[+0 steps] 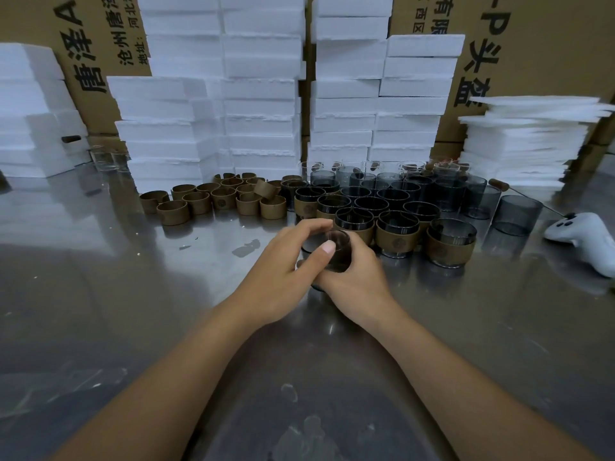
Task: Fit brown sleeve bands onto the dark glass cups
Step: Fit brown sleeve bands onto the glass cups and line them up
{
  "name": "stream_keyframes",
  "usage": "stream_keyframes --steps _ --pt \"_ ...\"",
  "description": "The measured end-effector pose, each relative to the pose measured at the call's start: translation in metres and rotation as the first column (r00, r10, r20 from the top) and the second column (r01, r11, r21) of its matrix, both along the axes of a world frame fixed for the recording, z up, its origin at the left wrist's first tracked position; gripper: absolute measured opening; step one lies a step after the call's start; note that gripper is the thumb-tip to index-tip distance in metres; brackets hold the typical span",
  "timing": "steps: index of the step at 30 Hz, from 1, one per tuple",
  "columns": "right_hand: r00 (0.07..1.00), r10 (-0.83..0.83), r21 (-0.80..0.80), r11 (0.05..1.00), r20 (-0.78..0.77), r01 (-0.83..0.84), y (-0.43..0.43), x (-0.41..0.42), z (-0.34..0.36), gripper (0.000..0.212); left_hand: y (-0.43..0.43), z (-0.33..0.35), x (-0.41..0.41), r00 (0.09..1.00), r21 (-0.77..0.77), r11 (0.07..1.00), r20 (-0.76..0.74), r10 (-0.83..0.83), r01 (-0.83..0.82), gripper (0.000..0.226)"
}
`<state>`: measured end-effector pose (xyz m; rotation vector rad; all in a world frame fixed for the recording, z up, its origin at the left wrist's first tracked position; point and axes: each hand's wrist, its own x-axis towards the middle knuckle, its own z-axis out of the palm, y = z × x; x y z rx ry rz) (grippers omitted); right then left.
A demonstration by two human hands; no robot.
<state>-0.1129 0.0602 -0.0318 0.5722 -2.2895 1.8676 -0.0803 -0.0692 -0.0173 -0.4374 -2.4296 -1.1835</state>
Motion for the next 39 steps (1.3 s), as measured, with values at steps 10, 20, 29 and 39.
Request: stream_keyframes --steps 10,20,29,39 --pt "0.999 -0.015 0.073 0.997 -0.029 0.017 0.000 0.001 0.003 0.043 0.009 0.005 0.007 0.995 -0.024 0.998 -0.078 -0.067 0.066 0.034" --pt "0.997 -0.073 0.003 0.997 0.006 0.073 0.000 0.002 0.002 0.043 0.004 0.000 -0.004 0.997 0.204 0.979 0.071 0.008 -0.022 0.040" --pt "0.998 -0.026 -0.001 1.000 -0.052 0.026 -0.001 0.003 0.001 0.056 0.000 -0.006 -0.014 0.986 0.416 0.909 0.160 -0.048 -0.023 0.049" --pt "0.930 0.116 -0.374 0.927 0.349 0.024 0.003 0.001 0.018 0.027 -0.006 0.009 -0.008 0.991 0.589 0.797 0.098 0.093 -0.133 0.052"
